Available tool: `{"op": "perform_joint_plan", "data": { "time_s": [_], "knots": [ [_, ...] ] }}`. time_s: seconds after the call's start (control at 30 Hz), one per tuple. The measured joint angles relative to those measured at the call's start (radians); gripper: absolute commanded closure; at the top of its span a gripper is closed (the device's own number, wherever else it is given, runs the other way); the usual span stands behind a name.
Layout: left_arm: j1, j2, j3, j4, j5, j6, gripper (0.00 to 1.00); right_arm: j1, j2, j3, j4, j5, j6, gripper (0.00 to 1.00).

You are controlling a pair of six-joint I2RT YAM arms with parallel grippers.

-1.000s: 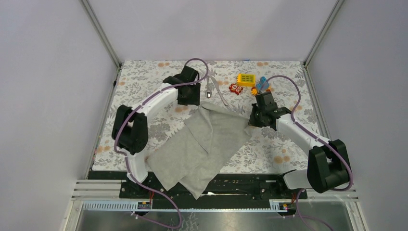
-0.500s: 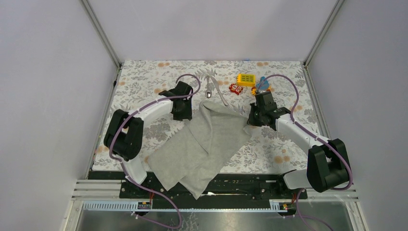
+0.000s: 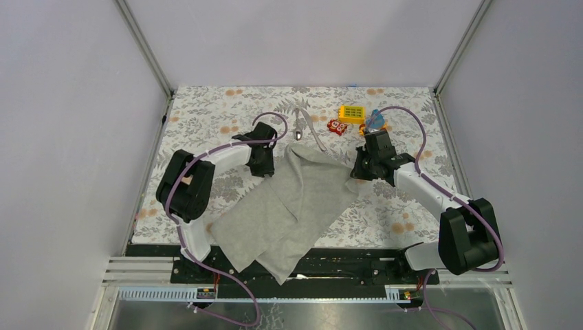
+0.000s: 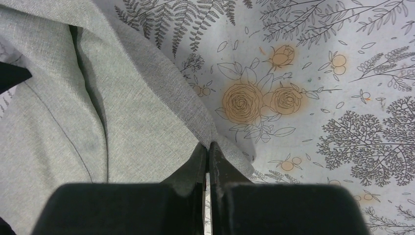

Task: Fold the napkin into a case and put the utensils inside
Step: Flatten out the crumpled napkin at the center of the board.

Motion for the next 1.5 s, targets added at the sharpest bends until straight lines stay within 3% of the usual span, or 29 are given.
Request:
{"op": "perform_joint_plan", "data": {
  "time_s": [0.07, 0.13, 0.17, 0.43, 0.7, 0.83, 0.97, 1.3, 1.4, 1.5],
  "knots": [
    [0.007, 0.001, 0.002, 0.017, 0.007, -0.004, 0.79, 0.000, 0.000, 0.001, -0.001, -0.014, 0.000, 1.00],
    [0.017, 0.002, 0.002, 0.037, 0.007, -0.003, 0.98, 0.000, 0.000, 0.008, -0.002, -0.026, 0.000, 1.00],
    [0.022, 0.002, 0.002, 0.048, 0.006, -0.003, 1.00, 0.000, 0.000, 0.013, -0.003, -0.034, -0.001, 1.00],
    [0.052, -0.072, 0.127, 0.015, -0.105, 0.089, 1.00, 0.000, -0.005, 0.194, -0.090, -0.063, -0.039, 1.00],
    [0.044, -0.586, 0.373, -0.016, -0.271, 0.254, 1.00, 0.006, -0.120, 0.578, -0.149, -0.125, -0.096, 1.00],
    [0.037, -0.791, 0.573, 0.011, -0.255, 0.308, 1.00, 0.008, -0.248, 0.673, -0.061, -0.217, -0.126, 1.00],
    [0.037, -0.928, 0.669, 0.060, -0.188, 0.330, 1.00, 0.008, -0.338, 0.737, 0.033, -0.322, -0.133, 1.00],
    [0.037, -0.941, 0.745, 0.032, 0.024, 0.306, 1.00, 0.010, -0.348, 0.828, 0.319, -0.476, -0.035, 1.00],
    [0.036, -0.936, 0.729, 0.014, 0.000, 0.294, 1.00, 0.010, -0.284, 0.857, 0.369, -0.478, -0.010, 1.00],
    [0.036, -0.935, 0.679, -0.005, -0.140, 0.268, 1.00, 0.010, -0.161, 0.909, 0.409, -0.482, 0.015, 1.00]
  ]
}}
